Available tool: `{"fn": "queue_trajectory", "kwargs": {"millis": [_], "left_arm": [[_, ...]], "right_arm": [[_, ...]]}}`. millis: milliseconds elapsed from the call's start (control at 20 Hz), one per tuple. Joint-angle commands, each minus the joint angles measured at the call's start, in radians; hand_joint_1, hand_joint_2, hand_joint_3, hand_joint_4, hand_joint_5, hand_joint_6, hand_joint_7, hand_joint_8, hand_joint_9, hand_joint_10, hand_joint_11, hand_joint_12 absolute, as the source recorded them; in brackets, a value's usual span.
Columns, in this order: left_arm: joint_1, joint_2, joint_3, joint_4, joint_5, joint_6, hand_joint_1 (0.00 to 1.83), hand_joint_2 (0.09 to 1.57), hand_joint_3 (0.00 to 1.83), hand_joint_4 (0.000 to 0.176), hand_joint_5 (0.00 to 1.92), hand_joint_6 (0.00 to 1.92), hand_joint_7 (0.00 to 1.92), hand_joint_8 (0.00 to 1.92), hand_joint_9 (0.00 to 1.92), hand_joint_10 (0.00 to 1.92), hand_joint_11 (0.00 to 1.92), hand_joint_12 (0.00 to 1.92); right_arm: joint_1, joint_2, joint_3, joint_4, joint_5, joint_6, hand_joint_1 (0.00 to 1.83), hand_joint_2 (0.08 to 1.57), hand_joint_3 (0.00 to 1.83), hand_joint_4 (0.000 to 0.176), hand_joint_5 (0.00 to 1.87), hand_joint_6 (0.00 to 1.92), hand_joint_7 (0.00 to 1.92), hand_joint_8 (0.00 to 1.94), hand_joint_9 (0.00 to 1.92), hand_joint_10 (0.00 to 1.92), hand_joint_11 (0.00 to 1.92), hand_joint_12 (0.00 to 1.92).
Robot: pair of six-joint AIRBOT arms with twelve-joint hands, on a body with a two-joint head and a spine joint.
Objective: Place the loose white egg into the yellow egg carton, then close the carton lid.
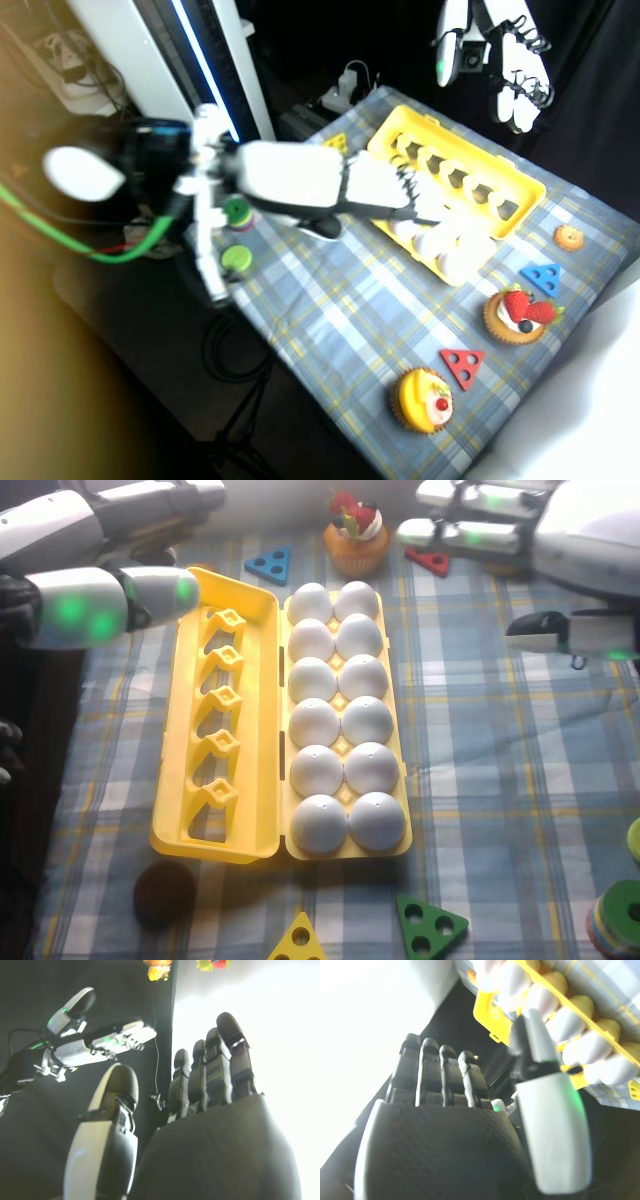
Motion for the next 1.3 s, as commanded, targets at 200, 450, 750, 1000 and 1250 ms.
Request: {"fn": "queue_trajectory", "kwargs": {"millis": [200,450,750,1000,1250], "left_arm": [[0.153,-0.026,0.041,-0.127,-0.357,-0.237,0.27,1.4,0.0,0.0,0.0,0.0,0.13,0.0,0.27,0.03,0.0,1.33],[0.346,-0.056,0.092,-0.209,-0.479,-0.512,0.05,1.39,0.0,0.0,0.0,0.0,0.02,0.0,0.19,0.02,0.0,1.38],[0.408,-0.083,0.133,-0.172,-0.359,-0.662,0.14,1.35,0.0,0.0,0.0,0.0,0.01,0.0,0.27,0.05,0.0,1.49],[0.408,-0.124,0.175,-0.129,-0.284,-0.73,0.13,1.3,0.0,0.0,0.0,0.0,0.0,0.0,0.25,0.04,0.0,1.48],[0.407,-0.158,0.191,-0.084,-0.255,-0.778,0.14,1.25,0.0,0.0,0.0,0.0,0.0,0.0,0.3,0.06,0.02,1.57]], "right_arm": [[-0.054,0.087,-0.083,0.152,0.15,-0.205,0.69,1.3,0.03,0.066,0.0,0.0,0.0,0.0,0.0,0.0,0.0,0.0],[-0.091,0.147,-0.14,0.154,0.168,-0.229,0.45,1.38,0.04,0.0,0.0,0.0,0.0,0.0,0.0,0.0,0.0,0.0],[-0.109,0.161,-0.164,0.169,0.169,-0.241,0.41,1.37,0.01,0.0,0.0,0.0,0.0,0.0,0.0,0.0,0.0,0.0],[-0.109,0.161,-0.166,0.168,0.166,-0.241,0.43,1.4,0.01,0.0,0.0,0.0,0.0,0.0,0.0,0.0,0.0,0.0],[-0.109,0.16,-0.166,0.168,0.166,-0.241,0.44,1.39,0.01,0.0,0.0,0.0,0.0,0.0,0.0,0.0,0.0,0.0]]}}
